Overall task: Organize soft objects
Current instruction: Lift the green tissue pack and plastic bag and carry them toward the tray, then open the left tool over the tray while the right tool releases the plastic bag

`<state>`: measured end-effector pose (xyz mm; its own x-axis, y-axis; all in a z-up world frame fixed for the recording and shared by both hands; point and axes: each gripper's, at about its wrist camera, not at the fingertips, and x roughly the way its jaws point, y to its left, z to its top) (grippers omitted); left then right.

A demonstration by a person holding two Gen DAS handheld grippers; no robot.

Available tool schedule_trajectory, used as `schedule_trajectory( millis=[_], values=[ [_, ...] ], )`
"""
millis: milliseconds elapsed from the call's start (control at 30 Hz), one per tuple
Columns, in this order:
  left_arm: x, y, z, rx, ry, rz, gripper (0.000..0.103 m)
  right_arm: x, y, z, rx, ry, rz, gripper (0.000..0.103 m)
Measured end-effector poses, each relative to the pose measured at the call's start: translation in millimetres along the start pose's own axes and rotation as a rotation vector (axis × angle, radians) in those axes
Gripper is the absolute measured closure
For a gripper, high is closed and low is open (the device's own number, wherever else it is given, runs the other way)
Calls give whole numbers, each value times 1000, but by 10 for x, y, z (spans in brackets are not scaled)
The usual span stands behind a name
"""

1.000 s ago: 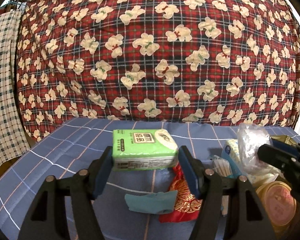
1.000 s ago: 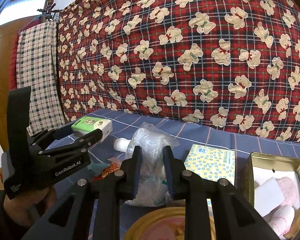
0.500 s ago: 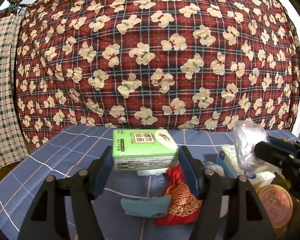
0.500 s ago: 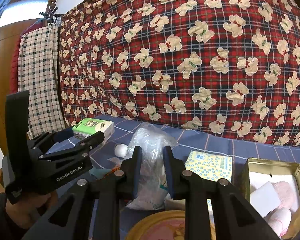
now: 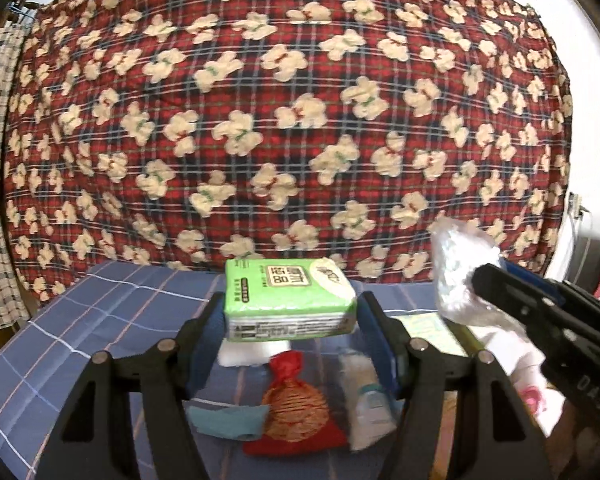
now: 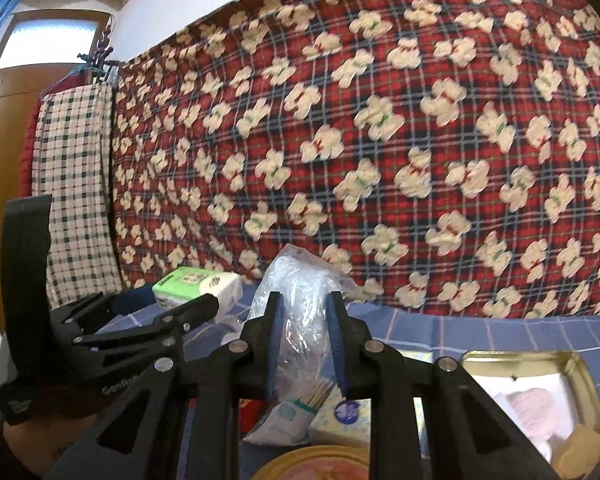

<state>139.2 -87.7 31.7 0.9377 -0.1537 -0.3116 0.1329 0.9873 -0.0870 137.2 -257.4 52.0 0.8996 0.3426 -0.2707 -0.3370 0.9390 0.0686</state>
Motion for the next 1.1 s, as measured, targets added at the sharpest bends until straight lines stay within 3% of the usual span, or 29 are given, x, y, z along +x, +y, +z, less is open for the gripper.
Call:
schedule_trajectory(
  millis=[367,733,867,1100],
  values=[
    [36,-473,235,27,31,-108,38,-197,-381,161,53,-57,-131,79],
    [205,-1120,252,84,122,-266,38,-249,-978,142,143,34,-313,79],
    [293,-1405,238,107,157,-321,38,-323,-1229,112,137,56,-423,79],
    [537,-1833,150,146,254,-377,38,-361,-1648,33,161,131,-548,79]
  ],
)
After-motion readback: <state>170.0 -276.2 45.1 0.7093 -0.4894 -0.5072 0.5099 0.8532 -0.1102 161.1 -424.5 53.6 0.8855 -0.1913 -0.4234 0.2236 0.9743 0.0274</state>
